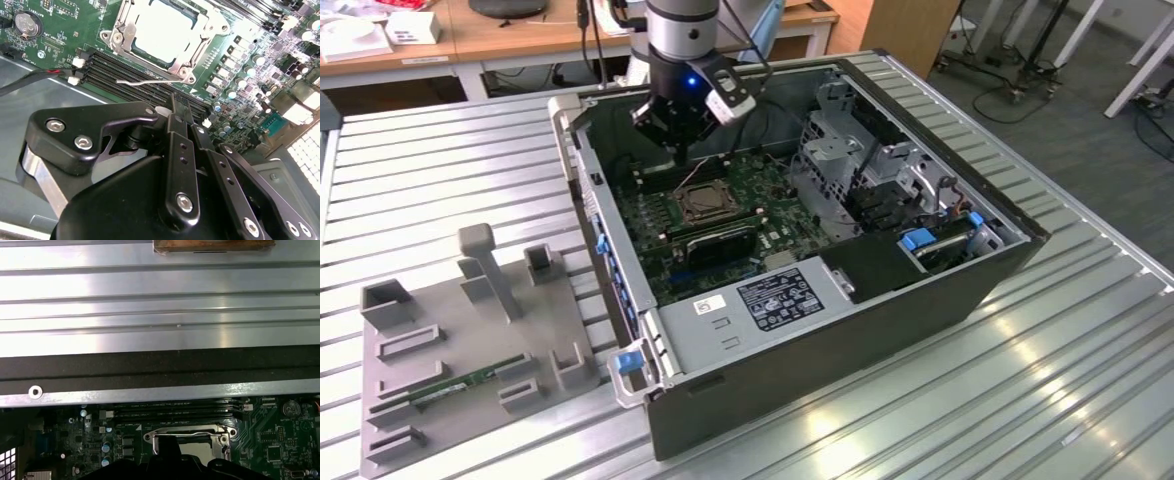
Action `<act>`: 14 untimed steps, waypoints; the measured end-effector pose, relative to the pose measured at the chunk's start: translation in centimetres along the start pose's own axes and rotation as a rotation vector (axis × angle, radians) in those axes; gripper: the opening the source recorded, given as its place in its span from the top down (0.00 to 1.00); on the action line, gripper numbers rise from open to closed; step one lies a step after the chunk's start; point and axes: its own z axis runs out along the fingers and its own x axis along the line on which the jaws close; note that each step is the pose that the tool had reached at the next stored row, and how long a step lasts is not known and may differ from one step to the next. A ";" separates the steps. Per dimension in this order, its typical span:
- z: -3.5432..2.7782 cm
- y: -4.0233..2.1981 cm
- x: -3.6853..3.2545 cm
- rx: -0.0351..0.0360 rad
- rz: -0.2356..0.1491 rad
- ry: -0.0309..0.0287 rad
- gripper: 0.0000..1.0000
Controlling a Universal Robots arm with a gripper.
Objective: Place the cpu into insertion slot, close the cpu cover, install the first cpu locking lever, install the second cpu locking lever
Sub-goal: 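Install the first cpu locking lever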
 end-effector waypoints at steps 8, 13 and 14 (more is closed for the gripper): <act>0.19 -0.01 -0.13 0.0003 0.000 0.0002 0.89; 0.28 -0.01 -0.13 -0.0003 0.000 -0.0001 0.89; 0.31 -0.02 -0.14 -0.0001 0.000 0.0001 0.89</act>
